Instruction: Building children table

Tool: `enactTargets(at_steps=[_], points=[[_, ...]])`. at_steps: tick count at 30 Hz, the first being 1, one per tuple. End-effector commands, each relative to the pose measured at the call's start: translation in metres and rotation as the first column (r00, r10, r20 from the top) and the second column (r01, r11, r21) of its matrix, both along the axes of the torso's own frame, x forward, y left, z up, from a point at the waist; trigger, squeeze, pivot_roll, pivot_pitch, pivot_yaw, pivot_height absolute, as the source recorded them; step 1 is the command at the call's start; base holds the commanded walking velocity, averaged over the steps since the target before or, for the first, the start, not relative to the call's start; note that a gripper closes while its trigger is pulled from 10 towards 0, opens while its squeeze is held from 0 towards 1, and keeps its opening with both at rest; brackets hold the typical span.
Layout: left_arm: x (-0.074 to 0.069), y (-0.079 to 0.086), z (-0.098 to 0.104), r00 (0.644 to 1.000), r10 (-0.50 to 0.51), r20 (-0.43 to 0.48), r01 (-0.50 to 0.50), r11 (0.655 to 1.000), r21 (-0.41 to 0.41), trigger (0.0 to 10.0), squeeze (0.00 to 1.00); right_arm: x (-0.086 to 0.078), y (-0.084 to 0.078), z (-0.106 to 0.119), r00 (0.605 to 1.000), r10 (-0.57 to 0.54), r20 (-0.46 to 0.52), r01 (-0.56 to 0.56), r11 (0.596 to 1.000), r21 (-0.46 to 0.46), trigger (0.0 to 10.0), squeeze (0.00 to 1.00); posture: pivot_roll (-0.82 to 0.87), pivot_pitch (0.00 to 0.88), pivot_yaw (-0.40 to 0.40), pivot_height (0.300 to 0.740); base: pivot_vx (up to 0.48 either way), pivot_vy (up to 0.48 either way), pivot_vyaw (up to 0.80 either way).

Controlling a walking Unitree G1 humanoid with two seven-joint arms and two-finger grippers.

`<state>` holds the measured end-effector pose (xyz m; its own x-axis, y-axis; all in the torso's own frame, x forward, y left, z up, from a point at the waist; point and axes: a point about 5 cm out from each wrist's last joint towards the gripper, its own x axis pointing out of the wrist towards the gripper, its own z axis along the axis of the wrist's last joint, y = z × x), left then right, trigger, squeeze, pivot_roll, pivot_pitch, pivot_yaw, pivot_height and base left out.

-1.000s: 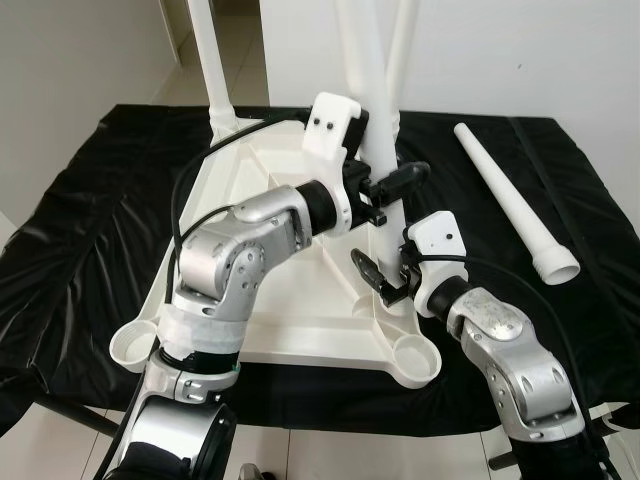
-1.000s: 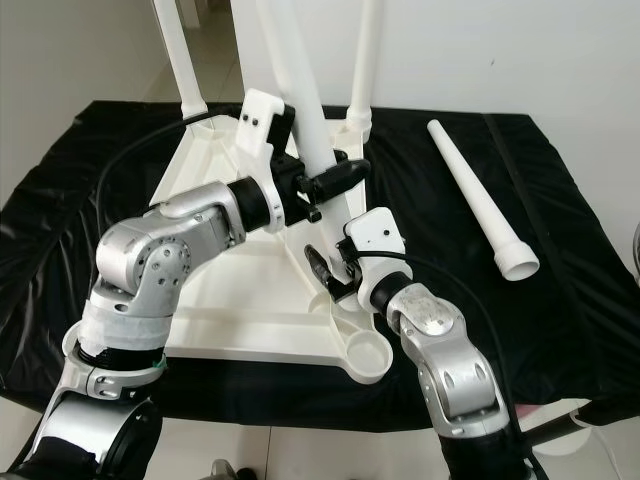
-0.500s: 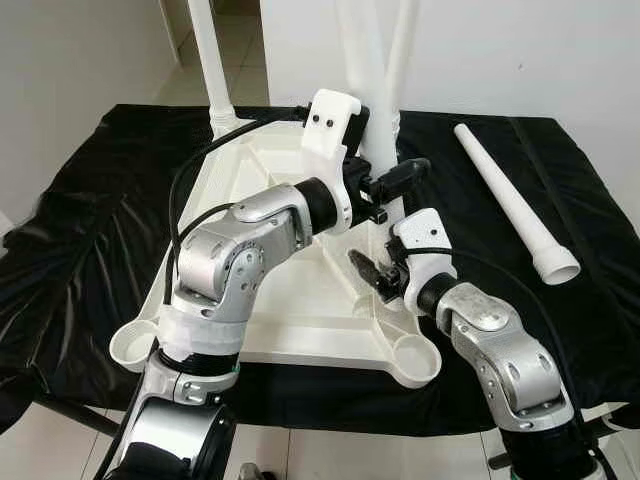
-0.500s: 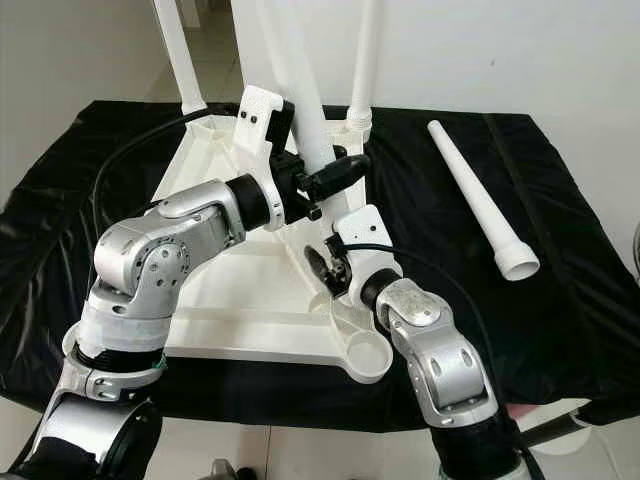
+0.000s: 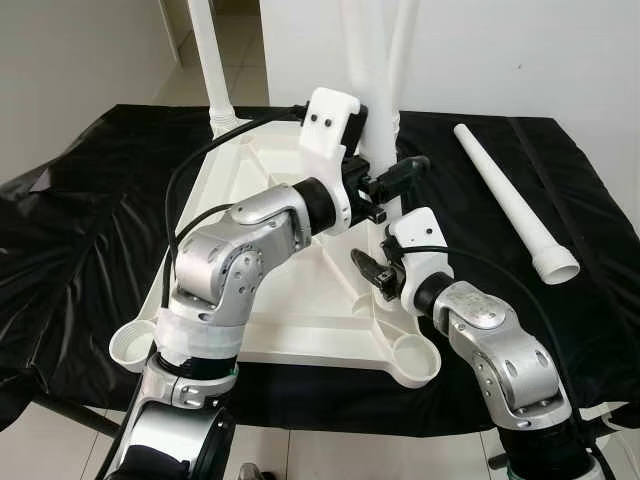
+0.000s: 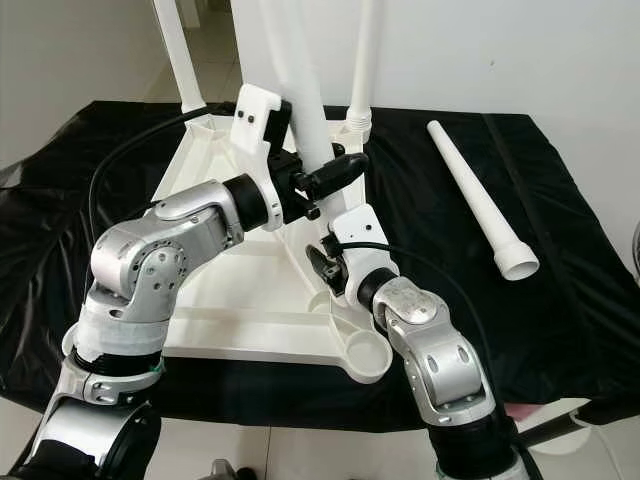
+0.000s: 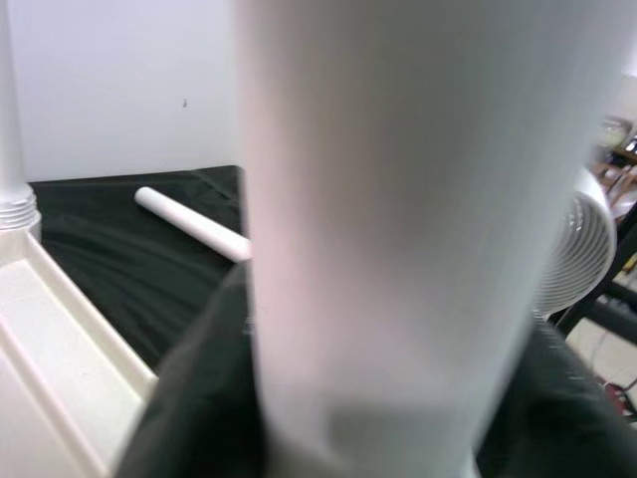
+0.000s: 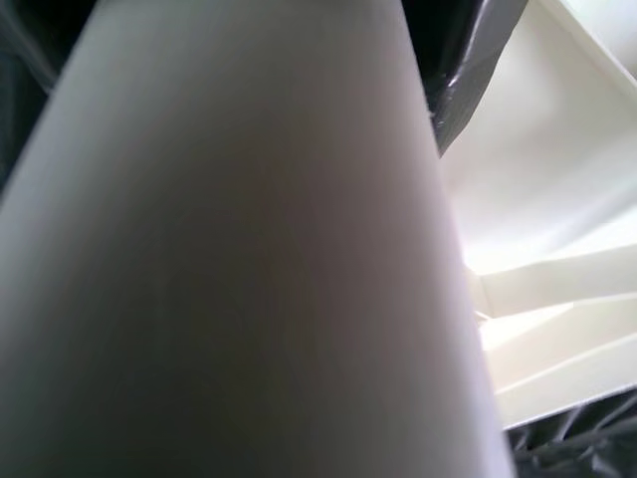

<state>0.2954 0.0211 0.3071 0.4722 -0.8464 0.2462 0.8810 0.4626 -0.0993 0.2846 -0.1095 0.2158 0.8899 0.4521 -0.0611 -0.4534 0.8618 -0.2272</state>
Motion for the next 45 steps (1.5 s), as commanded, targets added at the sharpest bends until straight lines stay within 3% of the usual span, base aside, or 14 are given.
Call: enactTargets(at_steps=[1, 6, 7, 8, 9, 16, 23, 24, 32, 34, 39, 41, 45], points=[[-0.009, -0.005, -0.001, 0.997, -0.071, -0.004, 0.071, 0.997, -0.004, 10.0, 1.0, 0.004, -0.008, 0.006, 0.998, -0.066, 0.012, 0.066, 0.998, 0.022, 10.0, 0.0, -0.06, 0.115, 0.033, 0.74, 0.0, 0.0, 0.0], [-0.008, -0.003, 0.006, 0.998, -0.064, -0.01, 0.063, 0.997, -0.054, 10.0, 1.0, 0.007, -0.011, 0.005, 0.994, -0.113, -0.003, 0.113, 0.992, 0.062, 10.0, 0.0, -0.05, 0.114, 0.033, 0.74, 0.0, 0.0, 0.0], [-0.005, 0.0, 0.008, 0.998, -0.053, -0.022, 0.051, 0.995, -0.084, 10.0, 0.57, 0.008, -0.012, 0.004, 0.992, -0.124, -0.007, 0.124, 0.99, 0.072, 10.0, 0.0, -0.05, 0.114, 0.033, 0.74, 0.0, 0.0, 0.0], [-0.005, 0.0, 0.008, 0.998, -0.053, -0.022, 0.051, 0.995, -0.084, 10.0, 0.57, 0.008, -0.012, 0.004, 0.992, -0.124, -0.007, 0.124, 0.99, 0.072, 10.0, 0.0, -0.05, 0.114, 0.033, 0.74, 0.0, 0.0, 0.0], [-0.004, 0.002, 0.011, 0.999, -0.044, -0.026, 0.04, 0.993, -0.11, 10.0, 0.0, 0.008, -0.012, 0.004, 0.991, -0.131, -0.009, 0.131, 0.988, 0.076, 10.0, 0.0, -0.05, 0.113, 0.034, 0.74, 0.0, 0.0, 0.0], [-0.004, 0.01, 0.017, 1.0, -0.012, 0.001, 0.012, 0.989, -0.145, 10.0, 0.0, 0.01, -0.016, 0.003, 0.983, -0.185, -0.016, 0.185, 0.975, 0.125, 10.0, 0.0, -0.05, 0.108, 0.033, 0.74, 0.0, 0.0, 0.0], [-0.006, 0.019, 0.011, 0.998, 0.039, 0.039, -0.033, 0.987, -0.157, 10.0, 0.0, 0.014, -0.029, 0.003, 0.955, -0.295, -0.017, 0.291, 0.931, 0.221, 10.0, 0.0, -0.04, 0.09, 0.031, 0.74, 0.0, 0.0, 0.0], [-0.006, 0.023, 0.005, 0.996, 0.075, 0.039, -0.069, 0.988, -0.142, 10.0, 0.0, 0.013, -0.034, 0.003, 0.941, -0.338, -0.012, 0.329, 0.907, 0.262, 10.0, 0.0, -0.04, 0.084, 0.031, 0.74, 0.0, 0.0, 0.0], [-0.003, 0.031, -0.011, 0.991, 0.134, -0.009, -0.134, 0.982, -0.13, 10.0, 0.0, 0.011, -0.038, 0.001, 0.936, -0.351, 0.009, 0.332, 0.894, 0.301, 10.0, 0.0, -0.03, 0.08, 0.029, 0.74, 0.0, 0.0, 0.0], [-0.003, 0.031, -0.025, 0.981, 0.191, 0.027, -0.188, 0.979, -0.075, 10.0, 0.0, 0.014, -0.041, 0.005, 0.929, -0.366, 0.056, 0.332, 0.89, 0.312, 10.0, 0.0, -0.03, 0.072, 0.028, 0.74, 0.0, 0.0, 0.0], [-0.002, 0.033, -0.034, 0.97, 0.238, 0.04, -0.236, 0.97, -0.061, 10.0, 0.0, 0.015, -0.041, 0.004, 0.932, -0.358, 0.052, 0.324, 0.89, 0.322, 10.0, 0.0, -0.03, 0.066, 0.028, 0.74, 0.0, 0.0, 0.0], [-0.005, 0.033, -0.052, 0.952, 0.29, 0.095, -0.29, 0.957, -0.01, 10.0, 0.0, 0.016, -0.042, 0.004, 0.92, -0.378, 0.107, 0.329, 0.89, 0.315, 10.0, 0.0, -0.02, 0.058, 0.024, 0.74, 0.0, 0.0, 0.0], [-0.009, 0.033, -0.063, 0.951, 0.282, 0.123, -0.288, 0.957, 0.03, 10.0, 0.0, 0.014, -0.041, 0.004, 0.921, -0.364, 0.136, 0.308, 0.898, 0.315, 10.0, 0.0, -0.03, 0.058, 0.023, 0.74, 0.0, 0.0, 0.0]])
